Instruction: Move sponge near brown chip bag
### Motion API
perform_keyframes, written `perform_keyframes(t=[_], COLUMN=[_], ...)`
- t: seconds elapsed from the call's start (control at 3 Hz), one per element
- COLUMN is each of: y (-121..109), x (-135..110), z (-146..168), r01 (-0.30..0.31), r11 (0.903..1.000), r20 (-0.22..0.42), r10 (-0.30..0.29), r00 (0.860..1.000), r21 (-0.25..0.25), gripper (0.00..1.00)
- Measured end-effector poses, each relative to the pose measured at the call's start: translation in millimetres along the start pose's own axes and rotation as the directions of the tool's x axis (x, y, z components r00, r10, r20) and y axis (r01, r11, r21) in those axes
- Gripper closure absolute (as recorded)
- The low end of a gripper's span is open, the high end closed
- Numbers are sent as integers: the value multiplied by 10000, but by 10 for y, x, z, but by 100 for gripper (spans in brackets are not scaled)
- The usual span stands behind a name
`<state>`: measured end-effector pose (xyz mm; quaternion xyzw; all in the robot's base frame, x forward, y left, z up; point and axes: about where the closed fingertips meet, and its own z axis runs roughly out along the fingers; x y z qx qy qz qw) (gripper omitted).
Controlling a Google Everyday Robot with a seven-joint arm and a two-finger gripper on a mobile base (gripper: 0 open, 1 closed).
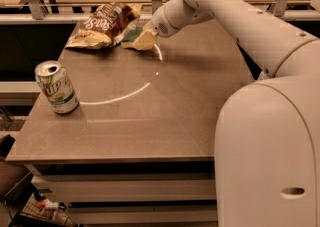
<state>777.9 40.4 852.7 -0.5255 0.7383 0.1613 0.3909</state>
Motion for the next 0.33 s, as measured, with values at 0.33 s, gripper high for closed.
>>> perform_keyframes(t=[0.33], y=[15], x=[2], z=[29], r01=[0], r11=[10000], r20=[-11], r10=[0], r00=[10000], r21=[-46], gripper=[0])
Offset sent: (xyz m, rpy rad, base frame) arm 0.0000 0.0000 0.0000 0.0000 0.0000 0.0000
